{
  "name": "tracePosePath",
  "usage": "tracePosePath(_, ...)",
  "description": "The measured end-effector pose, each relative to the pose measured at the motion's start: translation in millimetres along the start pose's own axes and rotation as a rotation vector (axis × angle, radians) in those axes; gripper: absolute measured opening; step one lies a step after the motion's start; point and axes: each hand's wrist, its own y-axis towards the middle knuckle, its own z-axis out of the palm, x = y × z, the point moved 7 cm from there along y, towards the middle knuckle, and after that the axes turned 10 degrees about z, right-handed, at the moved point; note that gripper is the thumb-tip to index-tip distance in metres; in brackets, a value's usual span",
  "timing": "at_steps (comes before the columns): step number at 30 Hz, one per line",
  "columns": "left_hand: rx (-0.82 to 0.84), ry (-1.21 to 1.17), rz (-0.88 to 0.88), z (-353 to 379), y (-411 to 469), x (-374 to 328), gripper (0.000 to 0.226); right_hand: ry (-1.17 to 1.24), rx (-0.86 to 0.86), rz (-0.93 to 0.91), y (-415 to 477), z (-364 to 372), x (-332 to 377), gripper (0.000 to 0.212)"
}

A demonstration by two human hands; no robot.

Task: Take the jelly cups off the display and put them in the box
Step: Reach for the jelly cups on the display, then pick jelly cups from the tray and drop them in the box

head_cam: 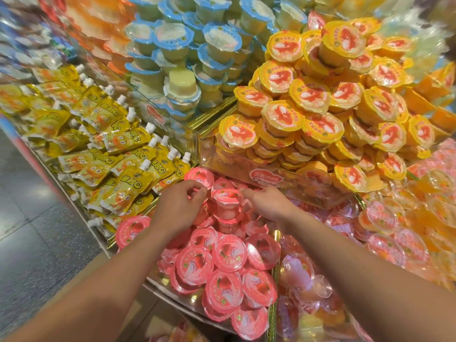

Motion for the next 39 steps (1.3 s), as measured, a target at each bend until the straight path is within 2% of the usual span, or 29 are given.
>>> tracePosePath(3, 0.018, 0.048, 0.057, -7, -3, 0, 0.016, -0.238, -0.287, -0.255, -21, -13, 20, 0.055)
tracePosePath(5, 0.068, 0.106, 0.122, -10, -7, 2, 0.025, -0.414, -0.443, -0.446, -42, -10, 32, 0.049)
tracePosePath(7, 0.118, 0.166, 0.189, -18, -13, 1, 0.046, -0.533, -0.499, -0.639, -64, 4, 41, 0.042)
tracePosePath(9, 0.167, 0.229, 0.205, -29, -19, 2, 0.062, -0.628, -0.469, -0.757, -77, 19, 43, 0.05)
tracePosePath(11, 0.223, 0.333, 0.189, -42, -27, 3, 0.075, -0.748, -0.416, -0.756, -84, 30, 41, 0.067)
tracePosePath(14, 0.28, 0.469, 0.188, -64, -43, 3, 0.09, -0.932, -0.327, -0.656, -94, 46, 33, 0.084)
tracePosePath(20, 0.332, 0.532, 0.145, -113, -93, 27, 0.114, -1.065, -0.28, -0.703, -132, 104, 31, 0.094)
tracePosePath(25, 0.334, 0.546, 0.075, -158, -146, 67, 0.105, -1.113, -0.271, -0.793, -159, 168, 32, 0.099)
tracePosePath(29, 0.324, 0.587, 0.046, -191, -185, 97, 0.116, -1.101, -0.259, -0.831, -174, 220, 35, 0.11)
tracePosePath(32, 0.318, 0.599, 0.033, -205, -211, 123, 0.114, -1.115, -0.256, -0.847, -180, 262, 34, 0.103)
tracePosePath(36, 0.311, 0.614, 0.011, -211, -246, 163, 0.106, -1.117, -0.219, -0.892, -180, 323, 23, 0.113)
tracePosePath(39, 0.318, 0.606, -0.006, -209, -260, 180, 0.102, -1.094, -0.198, -0.888, -173, 346, 16, 0.107)
